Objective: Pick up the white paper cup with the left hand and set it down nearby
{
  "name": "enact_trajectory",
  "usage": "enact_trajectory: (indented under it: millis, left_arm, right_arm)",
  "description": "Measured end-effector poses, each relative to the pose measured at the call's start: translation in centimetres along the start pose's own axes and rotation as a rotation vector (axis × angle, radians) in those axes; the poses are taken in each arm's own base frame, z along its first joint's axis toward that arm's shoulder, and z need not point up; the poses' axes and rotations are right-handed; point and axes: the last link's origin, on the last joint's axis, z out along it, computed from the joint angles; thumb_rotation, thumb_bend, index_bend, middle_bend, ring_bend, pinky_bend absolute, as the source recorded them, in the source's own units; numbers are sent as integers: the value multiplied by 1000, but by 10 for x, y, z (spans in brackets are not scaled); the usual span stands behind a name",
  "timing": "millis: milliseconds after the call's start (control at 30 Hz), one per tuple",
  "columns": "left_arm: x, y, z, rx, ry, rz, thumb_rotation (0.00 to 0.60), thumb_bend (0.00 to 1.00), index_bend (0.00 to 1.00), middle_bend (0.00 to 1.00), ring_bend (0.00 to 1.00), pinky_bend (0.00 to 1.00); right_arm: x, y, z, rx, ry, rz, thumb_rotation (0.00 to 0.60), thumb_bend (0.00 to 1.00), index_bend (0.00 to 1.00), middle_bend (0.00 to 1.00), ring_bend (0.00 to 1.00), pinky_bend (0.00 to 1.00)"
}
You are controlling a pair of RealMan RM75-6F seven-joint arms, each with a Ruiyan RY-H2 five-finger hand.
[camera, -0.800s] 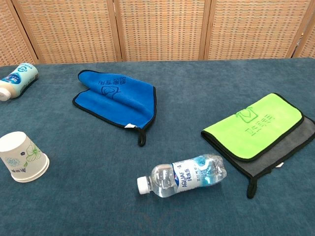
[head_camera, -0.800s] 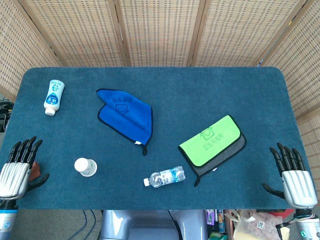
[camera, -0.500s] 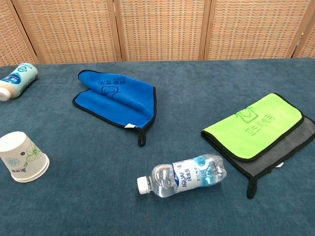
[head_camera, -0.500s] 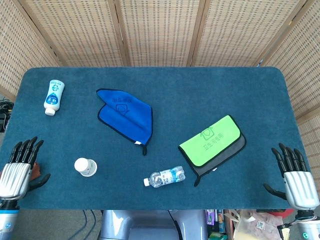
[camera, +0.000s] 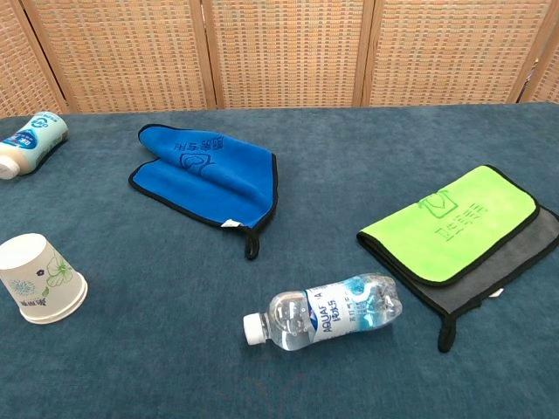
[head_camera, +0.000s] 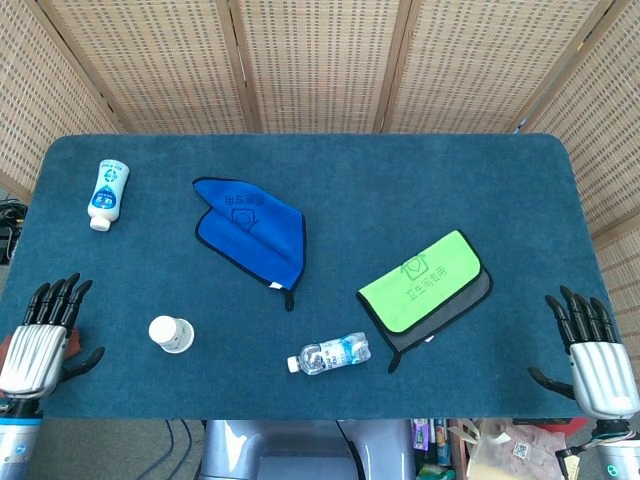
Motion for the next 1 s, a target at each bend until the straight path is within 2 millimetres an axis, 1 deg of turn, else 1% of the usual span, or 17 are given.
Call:
enact_trajectory:
  millis: [200,300,367,467,533,800,1000]
  left_arm:
    - [1,3,1,-7,0,-22,600,239,2,0,0,0]
    - [3,6,4,-18,-4,-39,600,239,81,0,0,0]
    - [5,7,8,-26,-9,-36,600,240,170,0,0,0]
    - [9,10,13,-34,-17,-24,600,240,236,0,0,0]
    - [12,13,17,-39,-35,-26,600,240,257,0,0,0]
    - [23,19,45,-17,-193,16,600,240,270,0,0,0]
    - [26,25,59,6,-277,49,600,240,270,0,0,0]
  right_arm:
    - [1,1,0,-5,3,5,600,118,0,0,0,0]
    - [1,1,0,-5,0,4,600,118,0,0,0,0]
    - [0,1,1,-3,0,3,600,118,0,0,0,0]
    - [0,1,1,-4,0,4,600,118,0,0,0,0]
    - [1,1,1,-5,1,6,600,118,0,0,0,0]
    - [1,1,0,-5,1,12,600,118,0,0,0,0]
    - [0,1,0,-2,-2,10,600,117,0,0,0,0]
